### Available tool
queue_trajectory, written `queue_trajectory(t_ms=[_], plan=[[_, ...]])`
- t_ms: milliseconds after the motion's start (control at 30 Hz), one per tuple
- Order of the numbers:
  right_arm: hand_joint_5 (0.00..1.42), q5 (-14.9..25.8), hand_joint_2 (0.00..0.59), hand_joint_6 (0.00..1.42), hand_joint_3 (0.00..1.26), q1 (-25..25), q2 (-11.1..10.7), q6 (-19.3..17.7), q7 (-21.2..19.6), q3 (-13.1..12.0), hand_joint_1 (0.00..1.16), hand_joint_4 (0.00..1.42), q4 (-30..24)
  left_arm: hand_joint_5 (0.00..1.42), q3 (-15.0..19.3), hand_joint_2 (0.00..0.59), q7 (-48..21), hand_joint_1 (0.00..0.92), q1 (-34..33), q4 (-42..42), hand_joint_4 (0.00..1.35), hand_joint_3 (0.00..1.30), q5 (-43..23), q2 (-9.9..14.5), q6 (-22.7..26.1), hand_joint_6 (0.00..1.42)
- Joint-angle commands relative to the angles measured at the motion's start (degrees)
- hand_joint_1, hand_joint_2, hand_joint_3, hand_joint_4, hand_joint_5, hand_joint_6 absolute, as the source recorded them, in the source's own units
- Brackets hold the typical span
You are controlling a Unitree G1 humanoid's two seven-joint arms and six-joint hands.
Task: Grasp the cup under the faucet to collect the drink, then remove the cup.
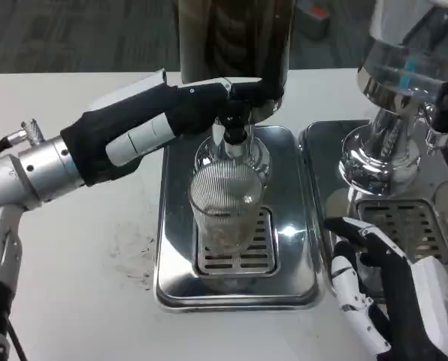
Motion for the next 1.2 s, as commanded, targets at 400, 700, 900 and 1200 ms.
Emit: queue_trajectory(t_ms=[400, 700, 900, 1200], plan=[[0.27, 0.2, 0.495, 0.35, 0.37, 0.27, 0.0, 0.39, -0.12, -0.13, 0.13, 0.3, -0.28, 0.04, -2.18, 0.058, 1.91, 0.0, 1.6, 0.7, 0.04, 0.17, 3.44, 0.67, -6.3, 0.04], [0.27, 0.57, 0.495, 0.35, 0.37, -0.02, -0.12, 0.26, 0.05, -0.35, 0.13, 0.3, -0.16, 0.04, -3.31, 0.058, 4.25, 0.0, 1.61, 1.72, 0.04, 0.17, 5.1, 1.4, -10.68, 0.04], [0.27, 0.78, 0.495, 0.34, 0.37, -0.27, -0.18, 0.15, 0.08, -0.5, 0.13, 0.29, 0.23, 0.04, -3.91, 0.066, 6.1, 0.0, 1.7, 2.55, 0.04, 0.17, 6.86, 2.03, -14.48, 0.05], [0.27, 0.72, 0.495, 0.34, 0.37, -0.69, -0.25, 0.17, 0.12, -0.47, 0.13, 0.29, 0.54, 0.04, -5.2, 0.067, 8.61, 0.0, 1.71, 2.95, 0.04, 0.17, 7.88, 2.76, -18.59, 0.05]])
